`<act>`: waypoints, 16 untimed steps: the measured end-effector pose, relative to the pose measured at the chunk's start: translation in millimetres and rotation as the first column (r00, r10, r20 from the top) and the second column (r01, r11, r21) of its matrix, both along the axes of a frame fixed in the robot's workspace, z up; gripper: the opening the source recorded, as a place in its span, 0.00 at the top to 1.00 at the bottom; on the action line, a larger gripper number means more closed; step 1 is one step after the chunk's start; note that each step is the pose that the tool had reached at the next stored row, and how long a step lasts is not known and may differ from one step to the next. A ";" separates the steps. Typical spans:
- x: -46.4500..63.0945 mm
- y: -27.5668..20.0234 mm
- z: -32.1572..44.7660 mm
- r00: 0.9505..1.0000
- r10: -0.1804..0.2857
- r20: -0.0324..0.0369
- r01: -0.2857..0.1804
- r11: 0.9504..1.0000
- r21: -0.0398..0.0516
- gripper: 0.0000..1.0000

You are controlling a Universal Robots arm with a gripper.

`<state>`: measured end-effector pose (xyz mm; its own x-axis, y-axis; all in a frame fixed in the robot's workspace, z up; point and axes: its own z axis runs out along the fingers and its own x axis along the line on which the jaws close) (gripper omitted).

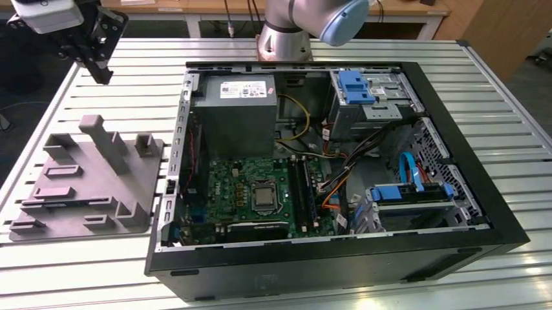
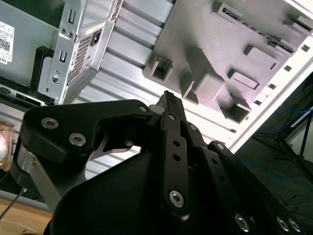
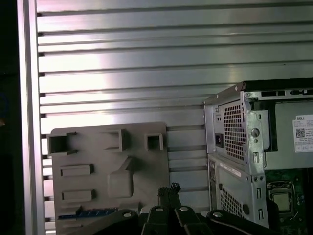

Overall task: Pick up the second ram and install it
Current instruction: 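Reach for the second ram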

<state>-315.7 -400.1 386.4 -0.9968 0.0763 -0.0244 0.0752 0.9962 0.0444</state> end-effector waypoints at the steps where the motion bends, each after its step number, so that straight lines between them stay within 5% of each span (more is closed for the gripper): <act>1: -1.3 -0.3 -0.2 1.000 0.000 0.000 0.000 1.000 0.000 0.90; 16: -23.9 -6.0 -4.5 1.000 0.000 0.000 0.000 1.000 0.000 0.90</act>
